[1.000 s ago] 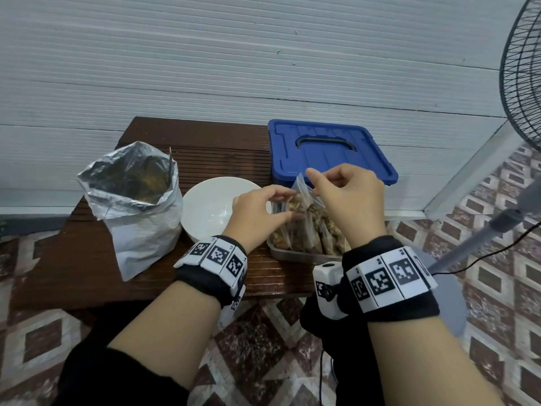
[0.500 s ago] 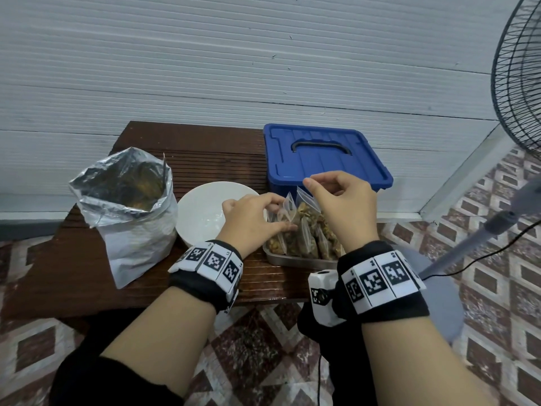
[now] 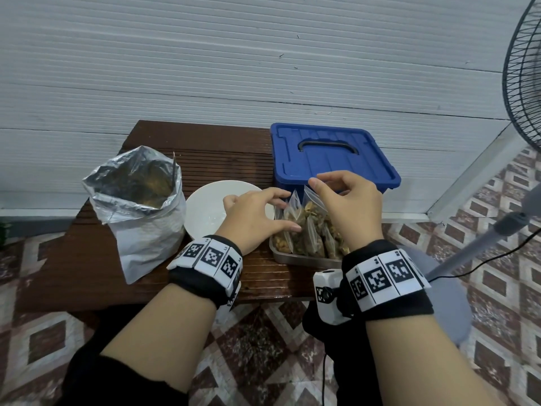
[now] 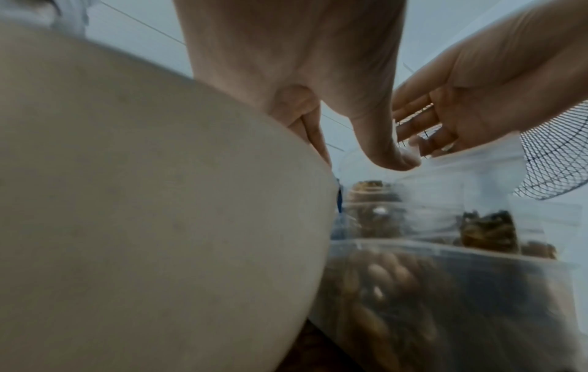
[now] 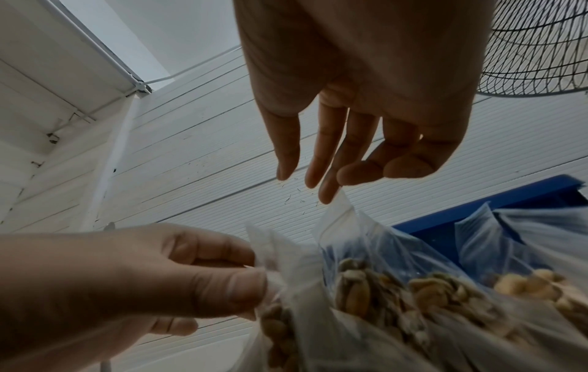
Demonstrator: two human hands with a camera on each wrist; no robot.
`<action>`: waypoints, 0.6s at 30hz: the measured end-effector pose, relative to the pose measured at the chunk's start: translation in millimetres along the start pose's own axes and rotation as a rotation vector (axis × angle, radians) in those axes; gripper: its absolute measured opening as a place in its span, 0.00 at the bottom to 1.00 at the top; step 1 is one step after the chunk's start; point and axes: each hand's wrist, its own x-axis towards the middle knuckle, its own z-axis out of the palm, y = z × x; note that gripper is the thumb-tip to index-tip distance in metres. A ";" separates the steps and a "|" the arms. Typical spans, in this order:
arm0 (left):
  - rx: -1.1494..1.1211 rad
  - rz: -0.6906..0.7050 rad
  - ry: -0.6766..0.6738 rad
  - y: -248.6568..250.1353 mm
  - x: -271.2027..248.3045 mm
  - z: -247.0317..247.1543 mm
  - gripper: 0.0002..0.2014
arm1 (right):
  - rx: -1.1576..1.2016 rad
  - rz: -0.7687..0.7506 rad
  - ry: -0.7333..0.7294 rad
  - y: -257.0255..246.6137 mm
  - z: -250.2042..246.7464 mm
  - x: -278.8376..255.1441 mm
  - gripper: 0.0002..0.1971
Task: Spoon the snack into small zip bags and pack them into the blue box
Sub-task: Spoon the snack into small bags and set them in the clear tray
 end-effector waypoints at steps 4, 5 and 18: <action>-0.026 -0.059 0.000 -9.2 -1.0 -19.5 0.32 | 0.002 -0.026 0.013 -4.1 2.7 -0.8 0.10; -0.029 -0.077 0.006 -15.0 -0.5 -26.3 0.30 | 0.012 -0.032 0.018 -5.8 3.3 -0.9 0.10; 0.395 -0.292 -0.314 -56.5 9.6 -26.2 0.39 | 0.115 -0.137 0.035 -23.4 14.3 -9.2 0.06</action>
